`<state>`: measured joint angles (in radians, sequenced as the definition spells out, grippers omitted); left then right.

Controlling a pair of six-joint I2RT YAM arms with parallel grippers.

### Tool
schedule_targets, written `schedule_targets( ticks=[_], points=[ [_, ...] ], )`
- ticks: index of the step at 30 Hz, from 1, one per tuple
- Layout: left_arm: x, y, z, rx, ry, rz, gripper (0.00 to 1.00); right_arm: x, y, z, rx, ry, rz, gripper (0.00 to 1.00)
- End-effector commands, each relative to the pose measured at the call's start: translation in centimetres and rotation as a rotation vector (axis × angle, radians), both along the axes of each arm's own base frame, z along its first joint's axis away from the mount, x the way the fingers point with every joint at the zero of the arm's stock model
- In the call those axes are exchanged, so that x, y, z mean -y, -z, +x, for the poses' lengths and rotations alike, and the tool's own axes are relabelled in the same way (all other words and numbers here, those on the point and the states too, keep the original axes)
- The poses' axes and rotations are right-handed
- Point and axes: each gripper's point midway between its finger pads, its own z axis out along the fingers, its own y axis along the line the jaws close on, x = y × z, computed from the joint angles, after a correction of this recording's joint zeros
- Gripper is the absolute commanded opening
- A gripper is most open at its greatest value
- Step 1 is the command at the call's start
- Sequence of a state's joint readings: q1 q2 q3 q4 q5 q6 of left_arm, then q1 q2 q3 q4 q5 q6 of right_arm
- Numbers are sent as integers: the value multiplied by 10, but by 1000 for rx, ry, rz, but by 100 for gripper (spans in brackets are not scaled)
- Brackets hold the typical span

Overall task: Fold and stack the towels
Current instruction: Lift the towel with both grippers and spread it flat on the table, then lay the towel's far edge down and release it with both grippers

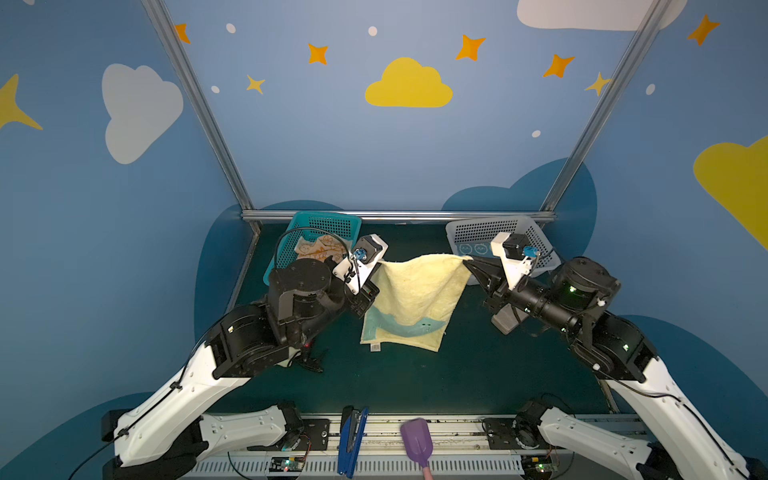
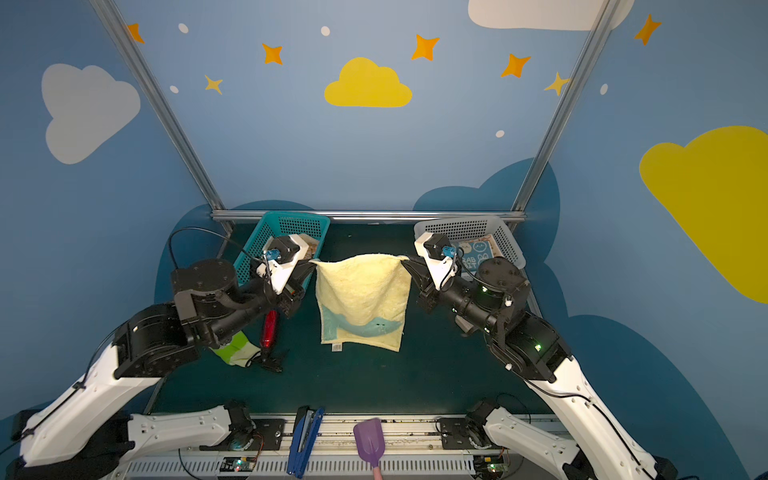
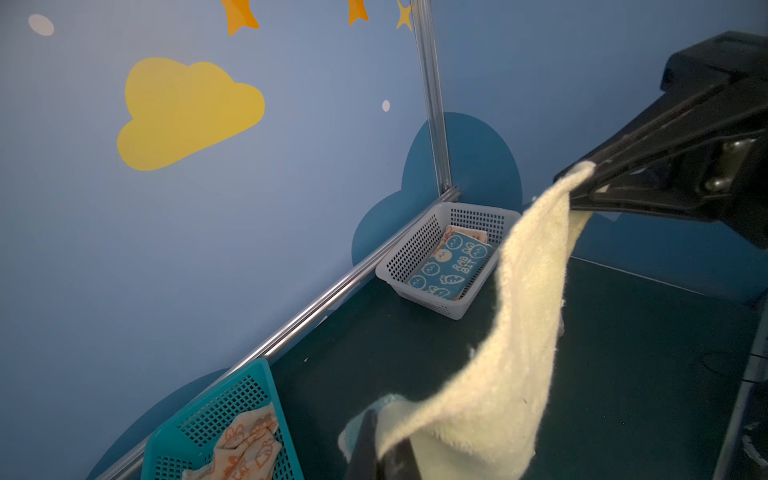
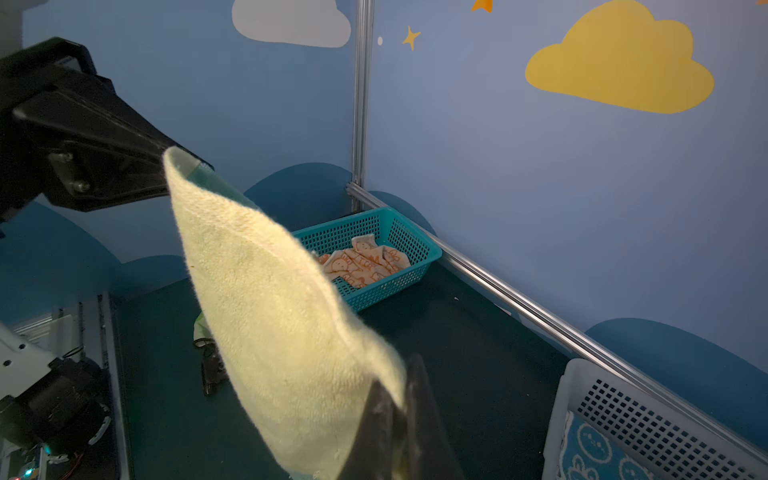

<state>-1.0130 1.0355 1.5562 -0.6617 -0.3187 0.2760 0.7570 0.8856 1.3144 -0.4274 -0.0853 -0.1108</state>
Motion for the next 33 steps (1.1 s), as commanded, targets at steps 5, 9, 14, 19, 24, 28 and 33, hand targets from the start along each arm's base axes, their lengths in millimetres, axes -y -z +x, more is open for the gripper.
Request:
schedule_targets(
  ticks=[5, 9, 14, 19, 24, 28, 33],
  points=[
    [-6, 15, 1, -40, -41, 29, 4, 8, -1, 6, 10, 62, 1, 0],
    [-3, 32, 23, 12, -133, 117, 4, 9, 17, 31, 17, 161, -44, 0],
    [-1, 54, 62, 8, -238, 211, 4, 16, 41, 66, 18, 293, -105, 0],
    [0, 67, 109, -8, -282, 216, 4, 23, 58, 101, -8, 352, -124, 0],
    [1, 91, 164, -64, -291, 223, 4, 19, 80, 136, -44, 359, -153, 0],
    [6, 127, 207, -133, -303, 275, 4, 11, 106, 167, -95, 339, -177, 0],
    [14, 177, 250, -219, -315, 343, 4, 5, 140, 205, -144, 327, -192, 0]
  ],
)
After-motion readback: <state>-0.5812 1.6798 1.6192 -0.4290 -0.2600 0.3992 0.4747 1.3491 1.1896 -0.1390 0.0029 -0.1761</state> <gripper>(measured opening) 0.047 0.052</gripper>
